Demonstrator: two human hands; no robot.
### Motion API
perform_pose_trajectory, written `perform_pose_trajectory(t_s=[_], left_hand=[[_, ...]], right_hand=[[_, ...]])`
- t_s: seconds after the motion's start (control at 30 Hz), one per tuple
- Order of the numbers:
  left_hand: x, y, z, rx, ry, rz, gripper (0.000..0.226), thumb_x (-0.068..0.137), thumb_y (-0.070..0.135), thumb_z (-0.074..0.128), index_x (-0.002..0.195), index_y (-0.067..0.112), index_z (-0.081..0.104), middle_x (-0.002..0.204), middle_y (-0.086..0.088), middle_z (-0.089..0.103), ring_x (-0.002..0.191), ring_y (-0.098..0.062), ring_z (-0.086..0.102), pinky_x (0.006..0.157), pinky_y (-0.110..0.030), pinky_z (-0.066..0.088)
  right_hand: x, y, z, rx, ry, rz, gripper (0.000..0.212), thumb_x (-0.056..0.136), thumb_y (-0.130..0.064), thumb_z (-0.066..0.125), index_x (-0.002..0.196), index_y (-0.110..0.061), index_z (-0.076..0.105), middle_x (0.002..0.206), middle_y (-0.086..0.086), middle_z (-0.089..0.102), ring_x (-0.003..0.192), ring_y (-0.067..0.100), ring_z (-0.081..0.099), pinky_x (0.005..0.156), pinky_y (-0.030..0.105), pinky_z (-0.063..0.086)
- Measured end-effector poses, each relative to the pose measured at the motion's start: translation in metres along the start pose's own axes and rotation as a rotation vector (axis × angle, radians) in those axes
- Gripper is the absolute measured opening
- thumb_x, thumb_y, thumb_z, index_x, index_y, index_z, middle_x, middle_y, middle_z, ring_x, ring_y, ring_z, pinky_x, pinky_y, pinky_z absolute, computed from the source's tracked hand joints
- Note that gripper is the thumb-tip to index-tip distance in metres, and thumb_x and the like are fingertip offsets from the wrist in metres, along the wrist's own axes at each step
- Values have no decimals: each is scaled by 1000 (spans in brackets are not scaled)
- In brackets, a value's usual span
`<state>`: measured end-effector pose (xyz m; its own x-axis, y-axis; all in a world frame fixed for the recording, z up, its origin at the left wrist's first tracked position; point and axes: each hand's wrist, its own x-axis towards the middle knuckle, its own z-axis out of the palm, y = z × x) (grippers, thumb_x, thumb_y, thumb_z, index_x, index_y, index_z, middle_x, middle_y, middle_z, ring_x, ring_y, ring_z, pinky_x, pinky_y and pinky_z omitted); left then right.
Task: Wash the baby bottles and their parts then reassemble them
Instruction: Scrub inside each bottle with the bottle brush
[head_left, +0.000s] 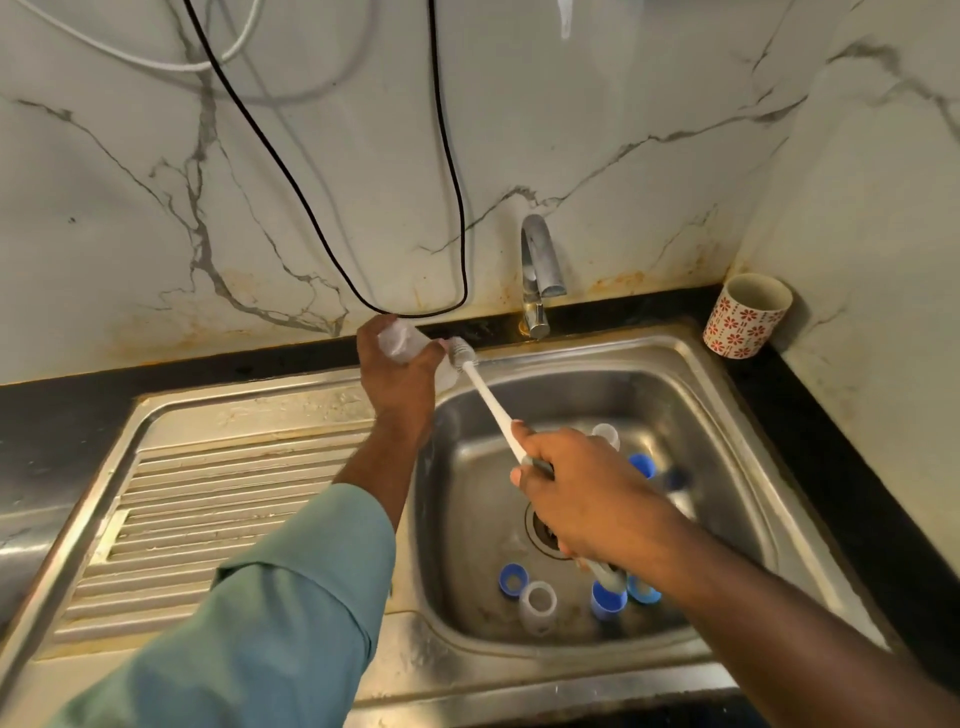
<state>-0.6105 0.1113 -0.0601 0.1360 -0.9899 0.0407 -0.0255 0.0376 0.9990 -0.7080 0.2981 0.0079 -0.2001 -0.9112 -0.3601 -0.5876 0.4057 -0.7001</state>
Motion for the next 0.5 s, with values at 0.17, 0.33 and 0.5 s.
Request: perform_pose_trajectory(t_s=[0.17,0.33,0.5], left_hand=[[-7,-4,4,10,-35,-45,60,75,9,83,123,21,50,116,-1,52,97,-18,59,77,-35,61],[-11,-10,7,27,-16,-43,55,74,6,81,118,20,51,101,5,54,87,-16,60,70,-31,59],[-21,-24,16,49,36,-81,55,76,7,80,120,23,50,114,-1,54,94,-15,61,70,-25,58]], right_hand=[[3,3,-1,14,26,24,45,101,-29,45,145,-31,41,83,-3,59,52,11,57,54,34,59],[-9,2,-7,-29,-30,37,36,100,-28,47,136,-26,48,82,7,65,62,27,70,55,47,59],[-5,11,-2,-17,-45,68,35,101,-26,45,135,-21,49,82,9,65,56,22,65,54,43,59]])
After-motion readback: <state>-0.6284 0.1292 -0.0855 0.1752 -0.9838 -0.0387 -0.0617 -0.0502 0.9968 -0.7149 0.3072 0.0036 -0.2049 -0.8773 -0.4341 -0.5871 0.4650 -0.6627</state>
